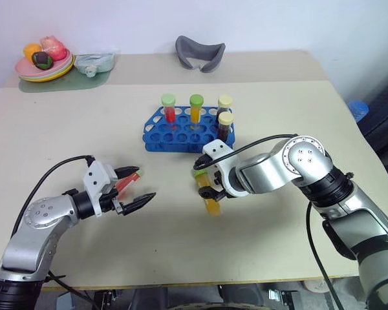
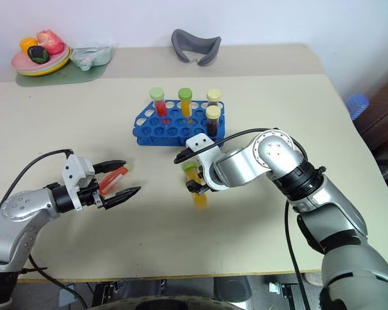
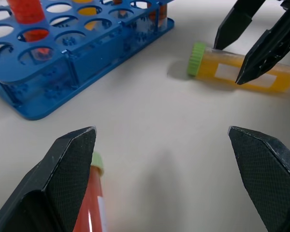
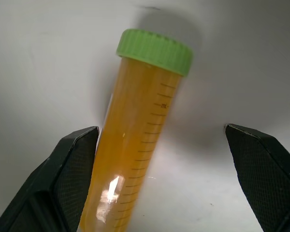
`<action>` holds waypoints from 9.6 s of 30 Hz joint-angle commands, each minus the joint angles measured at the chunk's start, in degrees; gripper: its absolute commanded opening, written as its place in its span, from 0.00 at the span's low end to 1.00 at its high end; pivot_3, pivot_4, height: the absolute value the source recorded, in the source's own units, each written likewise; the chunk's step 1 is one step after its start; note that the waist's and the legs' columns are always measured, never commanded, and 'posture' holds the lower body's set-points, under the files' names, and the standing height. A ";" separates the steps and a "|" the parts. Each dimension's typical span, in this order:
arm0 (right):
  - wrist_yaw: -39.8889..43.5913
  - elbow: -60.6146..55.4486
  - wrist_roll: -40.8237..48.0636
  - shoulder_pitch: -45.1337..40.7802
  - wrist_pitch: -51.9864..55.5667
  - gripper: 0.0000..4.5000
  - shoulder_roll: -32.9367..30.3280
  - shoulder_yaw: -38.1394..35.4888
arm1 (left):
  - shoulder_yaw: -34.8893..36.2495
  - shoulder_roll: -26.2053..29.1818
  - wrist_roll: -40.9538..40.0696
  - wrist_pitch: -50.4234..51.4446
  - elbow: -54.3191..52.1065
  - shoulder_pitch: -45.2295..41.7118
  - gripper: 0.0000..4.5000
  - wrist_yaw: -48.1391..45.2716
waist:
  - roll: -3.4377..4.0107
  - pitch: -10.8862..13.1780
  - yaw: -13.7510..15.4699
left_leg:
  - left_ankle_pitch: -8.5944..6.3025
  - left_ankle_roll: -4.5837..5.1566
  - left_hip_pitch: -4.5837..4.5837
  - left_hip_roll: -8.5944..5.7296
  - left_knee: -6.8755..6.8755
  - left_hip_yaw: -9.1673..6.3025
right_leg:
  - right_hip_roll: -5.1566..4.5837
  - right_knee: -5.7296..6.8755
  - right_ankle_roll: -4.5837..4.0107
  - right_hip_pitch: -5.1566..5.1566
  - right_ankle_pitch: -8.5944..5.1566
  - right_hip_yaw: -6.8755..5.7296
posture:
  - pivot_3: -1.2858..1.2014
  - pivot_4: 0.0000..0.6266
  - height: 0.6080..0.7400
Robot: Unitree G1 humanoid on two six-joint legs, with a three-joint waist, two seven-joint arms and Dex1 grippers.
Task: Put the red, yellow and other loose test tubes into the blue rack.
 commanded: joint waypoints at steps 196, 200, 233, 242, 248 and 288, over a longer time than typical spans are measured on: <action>108.40 -30.48 -95.24 37.71 -53.72 0.97 -2.28 -20.07 | -28.25 16.70 -18.52 75.41 4.19 -45.34 0.49 34.68 | -0.05 0.07 0.08 | -0.02 0.02 0.16 -0.07 0.14 -0.20 | 0.04 -0.01 0.03 0.30 -0.01 -0.08 | 0.52 0.24 1.00; 108.37 -30.34 -95.35 37.46 -53.66 0.97 -2.14 -19.92 | -27.71 15.97 -17.73 75.41 4.61 -45.28 0.32 36.11 | -0.05 0.07 0.06 | -0.02 0.02 0.16 -0.07 0.15 -0.20 | 0.04 0.00 0.03 0.30 -0.01 -0.08 | 0.52 0.24 1.00; 102.62 -22.84 -96.08 40.70 -53.91 0.97 1.05 -26.48 | -10.01 -15.88 7.14 -1.31 2.54 -34.15 0.32 36.33 | -0.17 0.03 1.62 | 0.12 -0.22 0.03 -0.11 0.19 -0.03 | -0.14 -0.26 0.04 0.31 0.00 -0.13 | 0.52 0.24 1.00; 101.49 -23.64 -96.02 44.29 -53.33 0.97 -0.18 -29.92 | -13.44 -23.07 13.75 -15.46 14.50 -29.39 0.32 31.21 | -0.13 0.01 1.42 | -0.01 0.00 0.09 -0.11 0.22 -0.03 | -0.09 -0.18 0.05 0.33 0.00 -0.11 | 0.52 0.24 1.00; 100.93 -24.25 -95.94 44.74 -52.79 0.97 -0.24 -30.39 | -12.30 -25.94 14.85 -20.95 21.83 -27.91 0.32 30.46 | -0.12 0.01 1.50 | 0.00 -0.01 0.09 -0.11 0.22 -0.03 | -0.10 -0.18 0.05 0.34 0.00 -0.11 | 0.52 0.24 1.00; 101.17 -24.86 -94.88 44.56 -51.73 0.97 0.21 -30.26 | -7.87 -32.11 13.49 -28.91 28.39 -27.79 0.99 27.17 | -0.06 -0.05 1.47 | 0.01 -0.03 0.19 -0.12 0.22 -0.05 | -0.09 -0.20 0.05 0.46 0.00 -0.12 | 0.52 0.24 1.00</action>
